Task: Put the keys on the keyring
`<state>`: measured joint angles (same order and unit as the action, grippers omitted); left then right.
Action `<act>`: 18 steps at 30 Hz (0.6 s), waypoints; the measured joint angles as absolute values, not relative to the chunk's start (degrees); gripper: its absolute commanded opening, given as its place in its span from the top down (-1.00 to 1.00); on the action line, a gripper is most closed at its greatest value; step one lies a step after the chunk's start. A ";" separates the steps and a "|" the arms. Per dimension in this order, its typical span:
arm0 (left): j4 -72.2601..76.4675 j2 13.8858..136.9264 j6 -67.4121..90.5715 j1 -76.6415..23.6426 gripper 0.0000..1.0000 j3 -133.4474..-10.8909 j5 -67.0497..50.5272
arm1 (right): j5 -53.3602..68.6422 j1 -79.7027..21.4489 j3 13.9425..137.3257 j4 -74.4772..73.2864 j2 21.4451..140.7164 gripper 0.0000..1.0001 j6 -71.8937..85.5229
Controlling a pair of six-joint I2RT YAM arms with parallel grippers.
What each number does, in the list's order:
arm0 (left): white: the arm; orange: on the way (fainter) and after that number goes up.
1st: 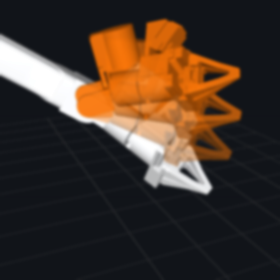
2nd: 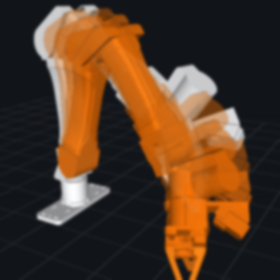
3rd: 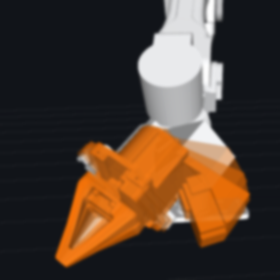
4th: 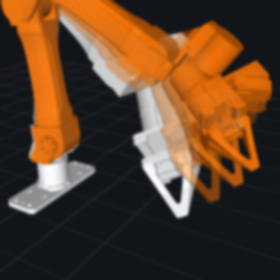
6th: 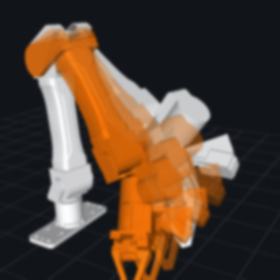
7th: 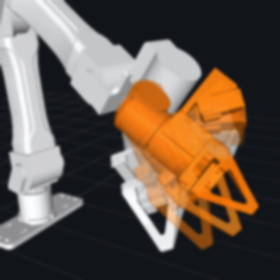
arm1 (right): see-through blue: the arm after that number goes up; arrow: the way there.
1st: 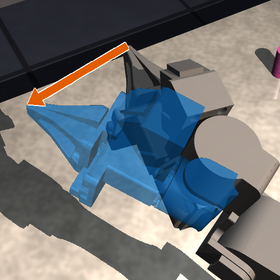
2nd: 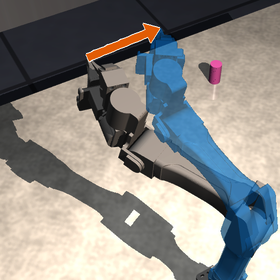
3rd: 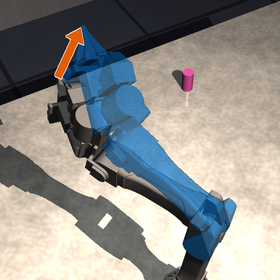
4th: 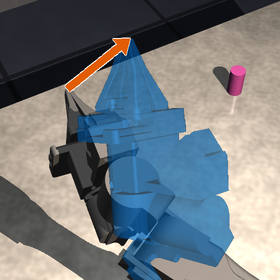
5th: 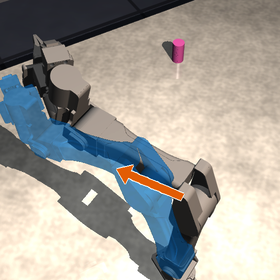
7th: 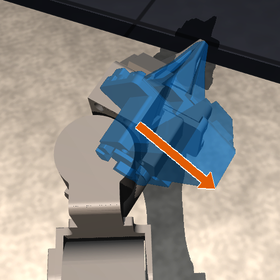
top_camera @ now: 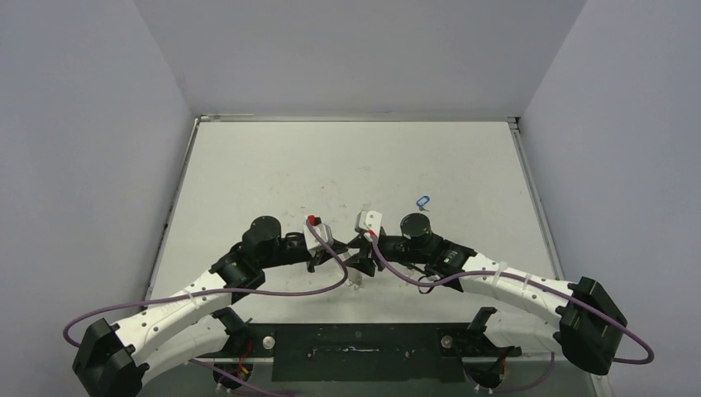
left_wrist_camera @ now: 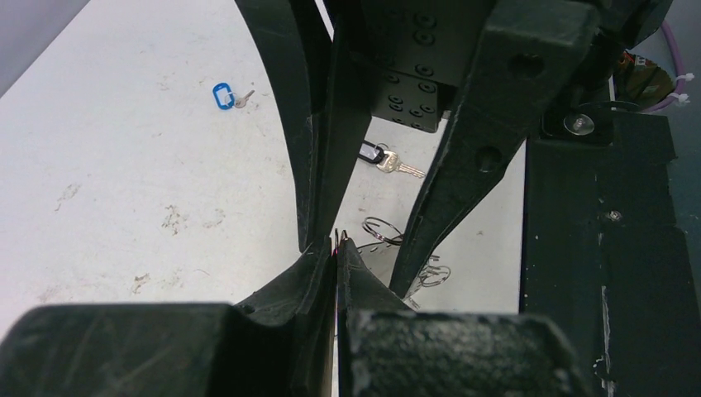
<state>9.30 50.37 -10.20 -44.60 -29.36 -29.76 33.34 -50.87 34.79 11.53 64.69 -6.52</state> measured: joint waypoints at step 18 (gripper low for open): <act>10.31 50.26 -9.17 -44.86 1.00 -28.97 -28.62 | 26.74 -51.48 30.83 21.06 66.04 0.27 -3.57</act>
<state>10.31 50.26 -9.17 -44.86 -28.97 -28.62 26.74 -51.48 30.83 21.06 66.04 -3.57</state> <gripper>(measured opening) 0.010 0.390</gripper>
